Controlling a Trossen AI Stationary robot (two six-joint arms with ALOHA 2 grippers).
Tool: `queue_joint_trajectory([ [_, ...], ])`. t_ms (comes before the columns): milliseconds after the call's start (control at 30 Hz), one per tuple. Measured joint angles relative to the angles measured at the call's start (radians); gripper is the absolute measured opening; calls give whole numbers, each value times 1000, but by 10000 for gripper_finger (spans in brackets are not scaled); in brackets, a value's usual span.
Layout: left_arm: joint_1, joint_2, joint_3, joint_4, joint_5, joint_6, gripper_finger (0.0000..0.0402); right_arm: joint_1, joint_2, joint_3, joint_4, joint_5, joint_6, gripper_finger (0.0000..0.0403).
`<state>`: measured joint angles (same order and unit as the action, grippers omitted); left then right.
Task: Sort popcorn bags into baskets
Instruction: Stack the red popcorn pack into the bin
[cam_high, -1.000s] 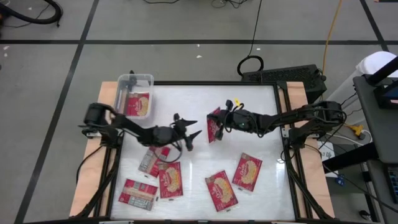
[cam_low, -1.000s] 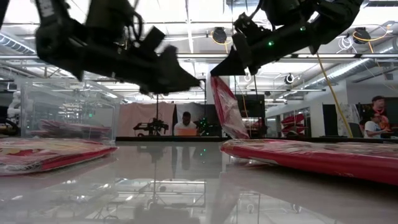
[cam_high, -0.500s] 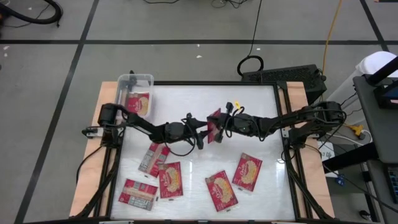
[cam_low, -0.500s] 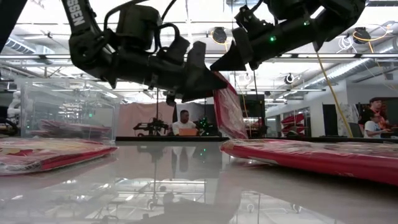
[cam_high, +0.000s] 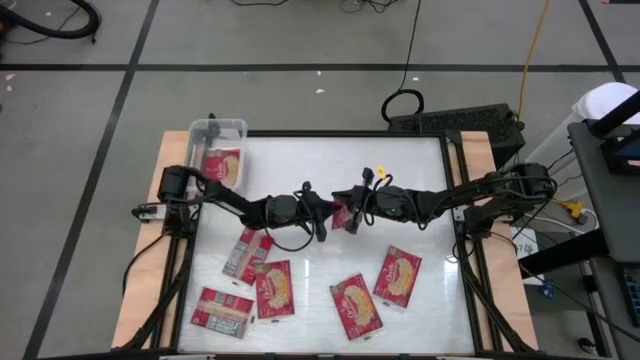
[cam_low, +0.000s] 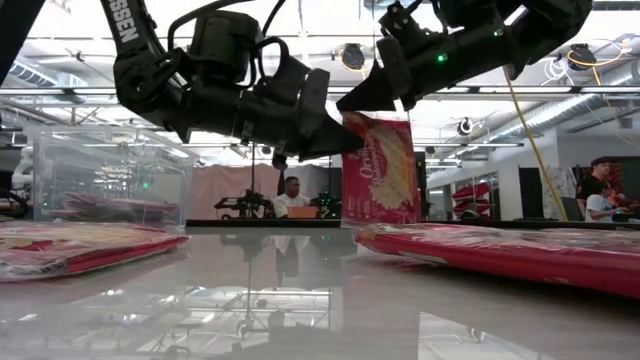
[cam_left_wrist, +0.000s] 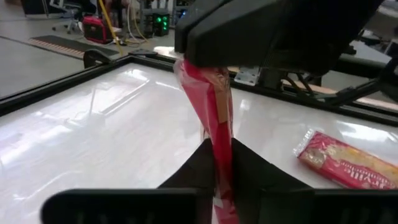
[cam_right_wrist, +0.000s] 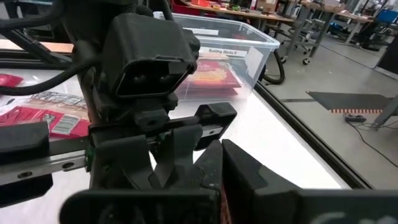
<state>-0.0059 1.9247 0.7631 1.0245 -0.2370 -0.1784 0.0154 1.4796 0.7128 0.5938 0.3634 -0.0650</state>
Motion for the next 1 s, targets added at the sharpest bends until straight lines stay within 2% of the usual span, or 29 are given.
queue_joint_trajectory([
  [100, 0, 0, 0, -18, 1, 14, 51, 0, -8, 0, -2, 3, 16, 2],
  [167, -1, 0, 0, -29, 5, 17, 43, 0, -27, 0, -4, 5, 28, 13],
  [300, -1, -11, 0, -44, 52, 19, 19, 9, -90, 1, -98, 7, 75, 50],
  [433, -6, -62, -2, -129, 89, 19, 24, 37, -172, -15, -225, 7, 183, 93],
  [533, -24, -138, -2, -251, 91, 45, 36, 73, -226, -74, -228, 7, 246, 122],
  [667, -61, -271, -2, -472, 91, 90, 23, 126, -266, -196, -113, 34, 331, 152],
  [767, -92, -374, -2, -621, 90, 107, 20, 169, -242, -308, 68, 36, 394, 167],
  [867, -121, -455, -2, -701, 77, 116, 20, 216, -181, -384, 275, 36, 426, 178],
  [1000, -145, -505, -2, -673, 71, 119, 32, 274, -52, -377, 393, 36, 423, 181],
])
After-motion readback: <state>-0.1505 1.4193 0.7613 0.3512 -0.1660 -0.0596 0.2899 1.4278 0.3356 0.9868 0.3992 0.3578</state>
